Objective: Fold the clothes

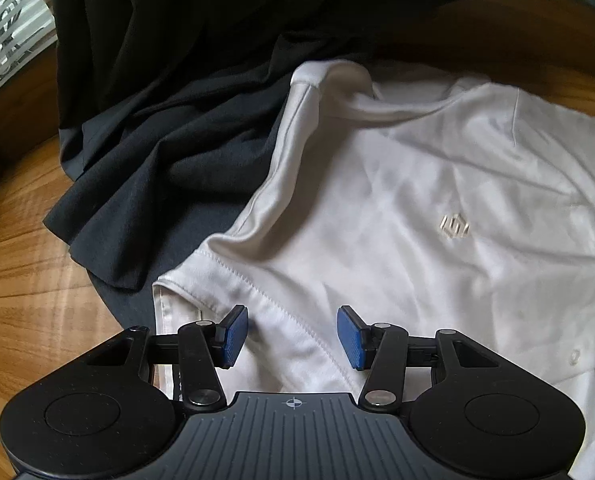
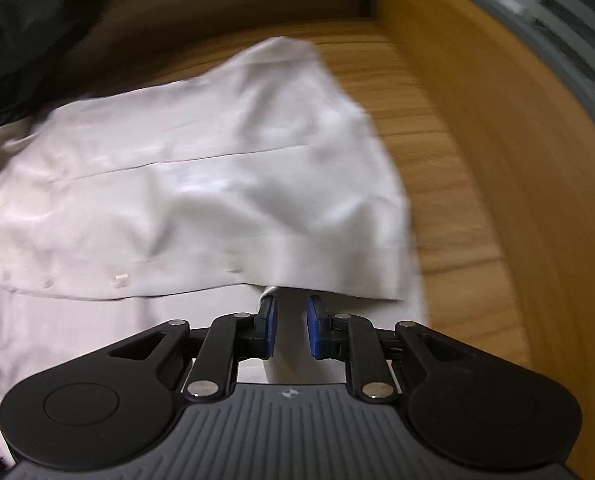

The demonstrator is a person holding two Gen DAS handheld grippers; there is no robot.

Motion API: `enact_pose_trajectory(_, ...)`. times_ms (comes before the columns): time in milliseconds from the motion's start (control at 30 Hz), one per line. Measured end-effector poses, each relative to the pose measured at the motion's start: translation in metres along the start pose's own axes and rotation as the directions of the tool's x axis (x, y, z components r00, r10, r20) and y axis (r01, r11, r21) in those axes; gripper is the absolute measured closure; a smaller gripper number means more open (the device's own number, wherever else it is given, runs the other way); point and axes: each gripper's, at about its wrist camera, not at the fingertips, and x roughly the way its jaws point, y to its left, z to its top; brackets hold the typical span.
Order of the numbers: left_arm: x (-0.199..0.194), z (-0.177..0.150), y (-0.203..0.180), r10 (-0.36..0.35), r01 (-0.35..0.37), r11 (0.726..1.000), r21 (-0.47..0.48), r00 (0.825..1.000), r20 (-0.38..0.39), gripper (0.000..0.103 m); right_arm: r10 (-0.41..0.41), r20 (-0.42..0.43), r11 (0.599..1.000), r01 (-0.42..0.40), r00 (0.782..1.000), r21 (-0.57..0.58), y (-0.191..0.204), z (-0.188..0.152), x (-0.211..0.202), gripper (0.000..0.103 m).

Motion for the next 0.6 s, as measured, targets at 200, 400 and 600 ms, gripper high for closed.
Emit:
enact_pose_trajectory(200,0.001,-0.003,0.008,-0.026,0.026,0.999,-0.020,1.000,0.005,0.050,0.069,-0.084,0.981,-0.082,0.994,-0.174,0.041,-0.011,0.003,0.084)
enact_pose_trajectory(400,0.003,-0.002,0.014,-0.053,0.053,0.998,-0.032,0.999,0.011,0.048,-0.019,-0.038,0.991,0.014,0.999,-0.132,0.038,-0.013,-0.008,0.080)
enact_pose_trajectory(600,0.006,0.003,0.018,-0.052,0.052,0.998,-0.046,0.999,0.006,0.044,-0.099,0.009,0.994,0.098,0.995,0.054,0.006,-0.004,-0.001,0.077)
